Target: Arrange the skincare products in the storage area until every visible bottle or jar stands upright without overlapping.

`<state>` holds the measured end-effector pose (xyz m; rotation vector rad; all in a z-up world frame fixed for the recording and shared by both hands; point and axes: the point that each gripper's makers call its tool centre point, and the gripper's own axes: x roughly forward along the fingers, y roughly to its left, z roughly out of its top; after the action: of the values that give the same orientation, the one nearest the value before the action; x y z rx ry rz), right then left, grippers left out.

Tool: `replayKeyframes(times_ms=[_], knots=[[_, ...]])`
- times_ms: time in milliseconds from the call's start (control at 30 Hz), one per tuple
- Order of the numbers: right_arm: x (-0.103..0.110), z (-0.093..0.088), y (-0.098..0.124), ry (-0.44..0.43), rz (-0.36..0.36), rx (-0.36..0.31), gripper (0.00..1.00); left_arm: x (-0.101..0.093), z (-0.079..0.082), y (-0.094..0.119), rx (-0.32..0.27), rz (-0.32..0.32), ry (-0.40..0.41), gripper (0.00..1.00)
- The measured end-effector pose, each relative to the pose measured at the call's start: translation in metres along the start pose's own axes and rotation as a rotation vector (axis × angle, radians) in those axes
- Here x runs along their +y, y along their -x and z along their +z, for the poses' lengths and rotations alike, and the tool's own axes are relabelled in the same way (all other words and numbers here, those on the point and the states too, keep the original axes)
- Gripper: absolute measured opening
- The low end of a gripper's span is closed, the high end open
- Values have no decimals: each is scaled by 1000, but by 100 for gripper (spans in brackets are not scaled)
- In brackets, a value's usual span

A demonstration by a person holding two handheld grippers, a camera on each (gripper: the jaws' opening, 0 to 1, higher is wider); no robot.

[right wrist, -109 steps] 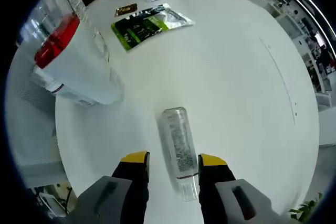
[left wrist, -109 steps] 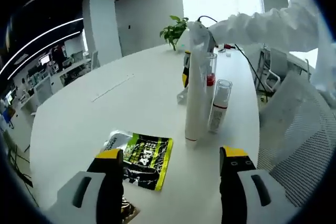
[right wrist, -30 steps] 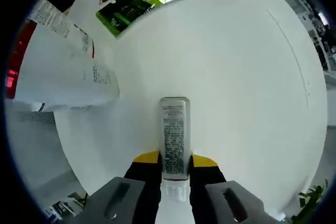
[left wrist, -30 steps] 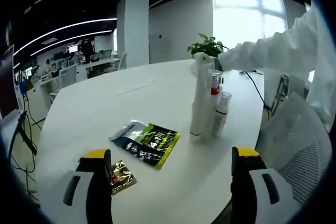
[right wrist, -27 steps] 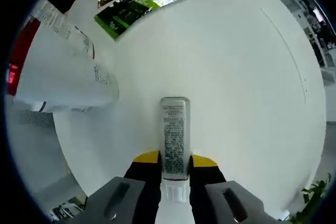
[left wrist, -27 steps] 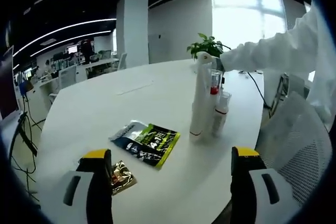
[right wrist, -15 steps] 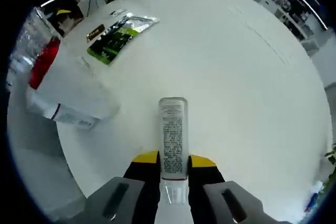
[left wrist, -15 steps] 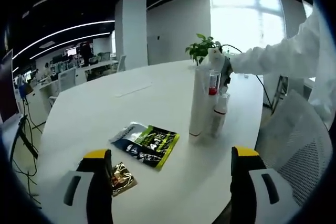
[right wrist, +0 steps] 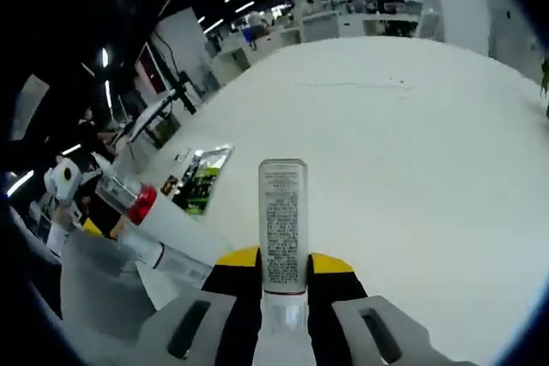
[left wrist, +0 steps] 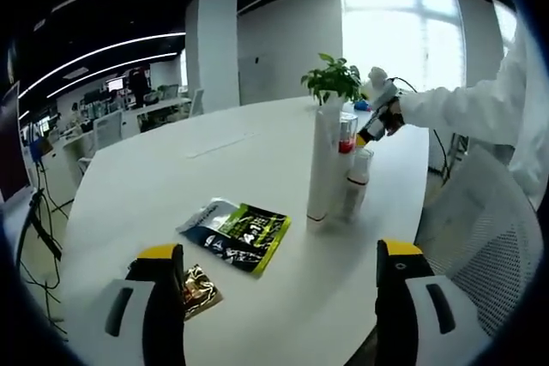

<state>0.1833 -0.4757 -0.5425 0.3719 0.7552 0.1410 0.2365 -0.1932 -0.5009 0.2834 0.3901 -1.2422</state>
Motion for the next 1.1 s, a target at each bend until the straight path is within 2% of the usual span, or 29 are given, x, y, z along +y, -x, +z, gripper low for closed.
replayKeyframes(times_ms=[67,133,200,267,400,500,600,733,900,1000,1100], knots=[[8,2,8,9,11,-18,11,0,0,0,2,0,-4,89],[7,8,16,50,7,-42,11,-1,-1,-1,7,-2,-5,89],[24,12,27,70,17,-71,11,-2,-2,-1,11,-6,-7,89],[32,19,35,101,24,-109,11,-2,-2,-1,10,-12,-13,89],[61,34,49,173,76,-146,11,-3,-2,-2,9,-18,-22,88],[87,47,57,239,96,-174,11,-4,-2,-3,14,-24,-31,88],[115,63,64,294,145,-217,11,-4,-3,-3,20,-23,-35,88],[151,68,67,392,201,-216,11,-3,-3,-3,15,-18,-32,87],[190,77,74,468,265,-245,11,-2,-4,-2,15,-12,-35,87],[211,71,68,528,291,-221,11,-2,-4,-2,12,-14,-39,87],[224,56,56,575,315,-172,11,-2,-5,-3,19,-18,-47,87]])
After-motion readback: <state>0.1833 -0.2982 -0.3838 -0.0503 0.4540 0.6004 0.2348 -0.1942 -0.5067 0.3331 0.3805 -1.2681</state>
